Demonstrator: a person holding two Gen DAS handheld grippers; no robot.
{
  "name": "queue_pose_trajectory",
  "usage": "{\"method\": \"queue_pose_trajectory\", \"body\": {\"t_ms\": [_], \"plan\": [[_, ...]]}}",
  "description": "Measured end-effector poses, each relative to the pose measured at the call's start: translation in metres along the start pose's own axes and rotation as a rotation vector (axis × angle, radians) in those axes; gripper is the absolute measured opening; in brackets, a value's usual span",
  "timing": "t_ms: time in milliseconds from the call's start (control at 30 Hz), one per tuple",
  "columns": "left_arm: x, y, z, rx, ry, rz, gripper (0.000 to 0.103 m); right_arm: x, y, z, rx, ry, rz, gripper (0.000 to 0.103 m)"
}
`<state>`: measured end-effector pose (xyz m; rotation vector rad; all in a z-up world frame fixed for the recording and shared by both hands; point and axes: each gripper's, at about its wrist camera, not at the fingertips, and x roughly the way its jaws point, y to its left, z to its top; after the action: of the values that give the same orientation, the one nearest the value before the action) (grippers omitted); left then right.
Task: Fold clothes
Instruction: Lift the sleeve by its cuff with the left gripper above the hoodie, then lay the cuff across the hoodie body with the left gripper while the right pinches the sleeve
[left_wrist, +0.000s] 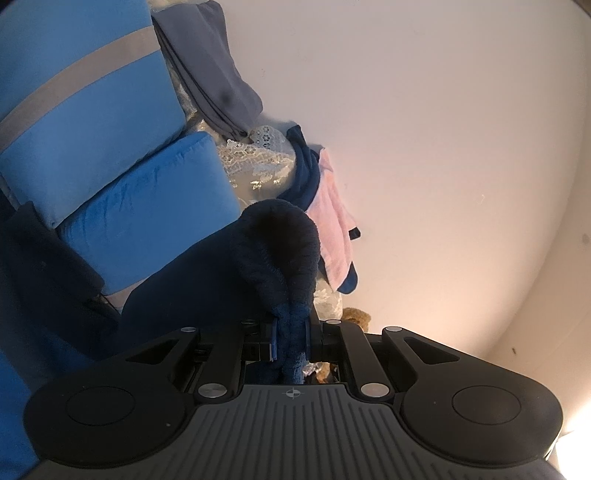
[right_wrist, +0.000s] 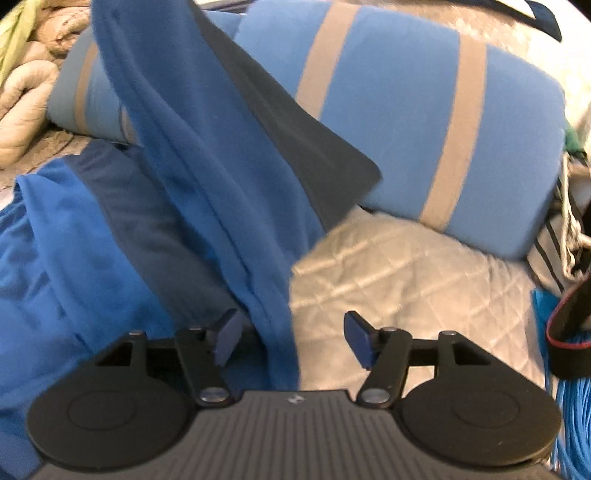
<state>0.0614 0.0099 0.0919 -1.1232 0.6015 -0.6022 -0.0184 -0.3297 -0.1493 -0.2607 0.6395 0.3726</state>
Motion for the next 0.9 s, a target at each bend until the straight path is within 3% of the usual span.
{"method": "queue_pose_trajectory", "body": {"t_ms": [267, 400, 467, 633, 900], "plan": [[0.0, 0.004, -0.001, -0.026, -0.018, -0.08, 0.012, 0.022, 0.026, 0.015, -0.059, 0.003, -0.033, 0.074], [-0.001, 0.006, -0.003, -0.031, -0.026, -0.099, 0.012, 0.032, 0.032, 0.015, -0.063, -0.001, -0.09, 0.07], [-0.002, 0.008, -0.003, -0.029, -0.026, -0.093, 0.012, 0.035, 0.034, 0.015, -0.063, -0.005, -0.115, 0.053], [-0.011, 0.019, 0.001, -0.03, -0.038, -0.078, 0.012, 0.028, 0.028, 0.013, -0.022, -0.031, -0.151, 0.023], [-0.033, 0.038, 0.015, -0.004, -0.05, -0.033, 0.012, 0.024, 0.023, 0.008, -0.03, -0.035, -0.165, 0.015]]}}
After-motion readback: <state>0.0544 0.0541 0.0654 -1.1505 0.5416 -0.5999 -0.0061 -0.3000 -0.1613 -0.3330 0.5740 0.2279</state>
